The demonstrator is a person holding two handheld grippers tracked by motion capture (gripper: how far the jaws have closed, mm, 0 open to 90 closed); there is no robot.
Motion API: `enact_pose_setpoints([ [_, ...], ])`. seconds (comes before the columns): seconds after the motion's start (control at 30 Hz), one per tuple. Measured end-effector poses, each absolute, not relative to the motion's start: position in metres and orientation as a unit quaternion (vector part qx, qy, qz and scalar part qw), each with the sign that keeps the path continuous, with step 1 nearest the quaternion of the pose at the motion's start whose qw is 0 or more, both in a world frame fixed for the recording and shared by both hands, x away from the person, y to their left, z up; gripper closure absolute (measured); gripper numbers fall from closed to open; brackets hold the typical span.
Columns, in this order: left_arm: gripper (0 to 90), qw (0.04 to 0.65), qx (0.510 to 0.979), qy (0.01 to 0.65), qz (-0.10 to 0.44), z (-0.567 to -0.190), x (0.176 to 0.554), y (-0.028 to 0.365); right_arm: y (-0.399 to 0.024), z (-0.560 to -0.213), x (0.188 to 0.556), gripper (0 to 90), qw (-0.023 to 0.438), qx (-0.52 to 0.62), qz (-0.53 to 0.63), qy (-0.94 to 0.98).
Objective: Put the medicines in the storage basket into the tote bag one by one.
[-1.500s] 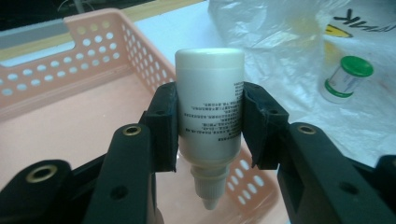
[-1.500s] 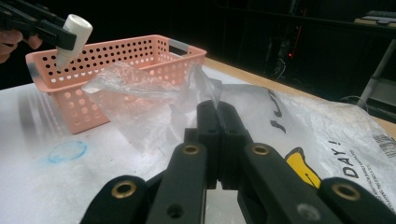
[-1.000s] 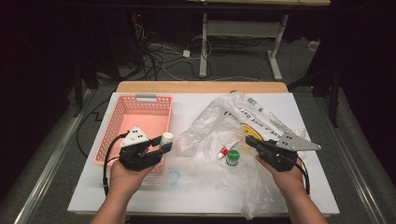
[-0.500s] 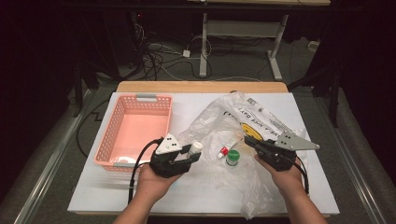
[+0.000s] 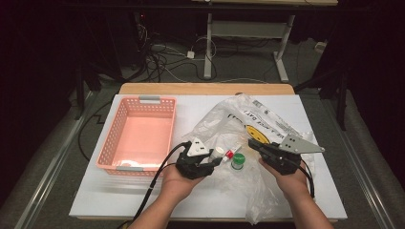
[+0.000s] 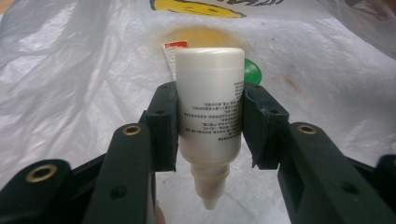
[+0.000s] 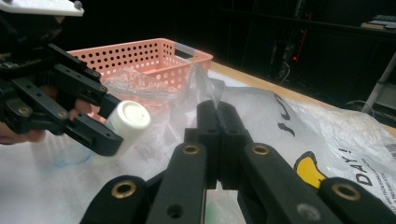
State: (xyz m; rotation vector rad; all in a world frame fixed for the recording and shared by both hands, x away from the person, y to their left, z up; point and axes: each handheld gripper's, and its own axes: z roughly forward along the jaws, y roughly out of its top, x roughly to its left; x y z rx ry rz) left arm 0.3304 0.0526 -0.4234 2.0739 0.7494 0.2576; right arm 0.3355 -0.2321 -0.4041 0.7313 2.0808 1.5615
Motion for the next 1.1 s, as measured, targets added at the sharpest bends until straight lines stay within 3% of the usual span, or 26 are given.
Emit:
enact_pose_setpoints([
  [0.43,58.2,0.431,0.839,0.306,0.128,-0.436,0.35,0.03,-0.228,-0.398,0.34,90.0,0.218,0.261,0.578,0.742],
  [1.1,57.9,0.404,0.837,0.34,0.142,-0.455,0.41,-0.012,-0.226,-0.4,0.343,90.0,0.214,0.262,0.579,0.742],
])
